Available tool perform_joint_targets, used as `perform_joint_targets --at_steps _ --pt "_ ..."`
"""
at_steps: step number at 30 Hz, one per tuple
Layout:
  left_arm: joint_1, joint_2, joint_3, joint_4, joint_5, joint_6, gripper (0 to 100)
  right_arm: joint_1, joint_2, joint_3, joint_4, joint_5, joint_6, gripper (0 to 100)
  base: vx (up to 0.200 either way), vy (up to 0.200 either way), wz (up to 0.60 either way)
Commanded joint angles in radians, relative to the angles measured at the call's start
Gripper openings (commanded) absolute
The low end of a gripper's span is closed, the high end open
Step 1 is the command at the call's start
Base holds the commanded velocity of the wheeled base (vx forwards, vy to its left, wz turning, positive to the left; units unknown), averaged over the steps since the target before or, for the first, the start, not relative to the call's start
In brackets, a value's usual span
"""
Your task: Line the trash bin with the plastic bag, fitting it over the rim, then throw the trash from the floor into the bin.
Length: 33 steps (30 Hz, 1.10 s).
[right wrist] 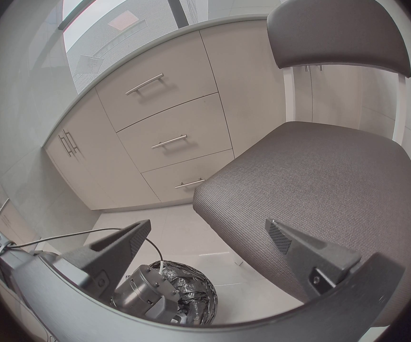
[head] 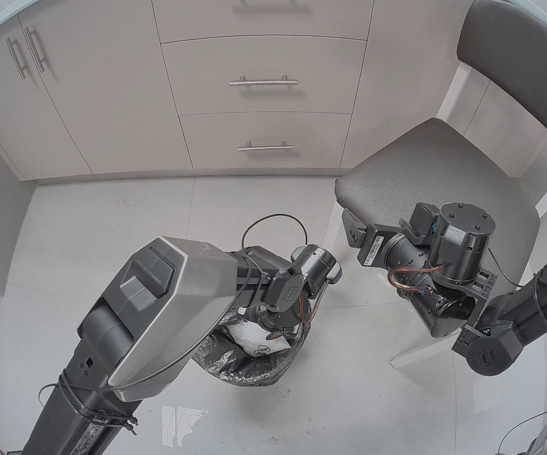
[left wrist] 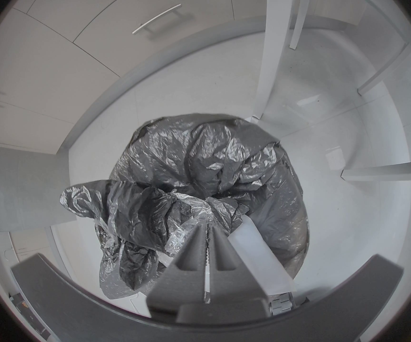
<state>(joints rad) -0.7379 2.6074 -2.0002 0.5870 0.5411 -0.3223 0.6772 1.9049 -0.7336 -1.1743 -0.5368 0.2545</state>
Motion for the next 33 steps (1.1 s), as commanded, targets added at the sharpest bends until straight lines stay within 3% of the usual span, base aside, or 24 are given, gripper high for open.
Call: perform_joint_targets --at_steps 1,19,28,33 --pt "0.006 0.04 0.0 0.0 0.0 -0.02 0 -0.004 0.008 -0.001 -0.001 0.0 0.0 100 0.0 0.0 0.0" --pt "0.066 0.163 0.0 -0.023 0.019 -0.021 0 -0.018 0.04 -0.007 -0.033 0.0 -0.003 100 0.0 0.0 0.0" --pt "0.104 0.221 0.0 -0.151 0.02 -0.021 0 -0.018 0.06 -0.007 -0.076 0.0 -0.004 100 0.0 0.0 0.0" --pt "0.106 0.241 0.0 -0.158 0.02 -0.02 0 -0.019 0.069 -0.006 -0.099 0.0 -0.021 100 0.0 0.0 0.0"
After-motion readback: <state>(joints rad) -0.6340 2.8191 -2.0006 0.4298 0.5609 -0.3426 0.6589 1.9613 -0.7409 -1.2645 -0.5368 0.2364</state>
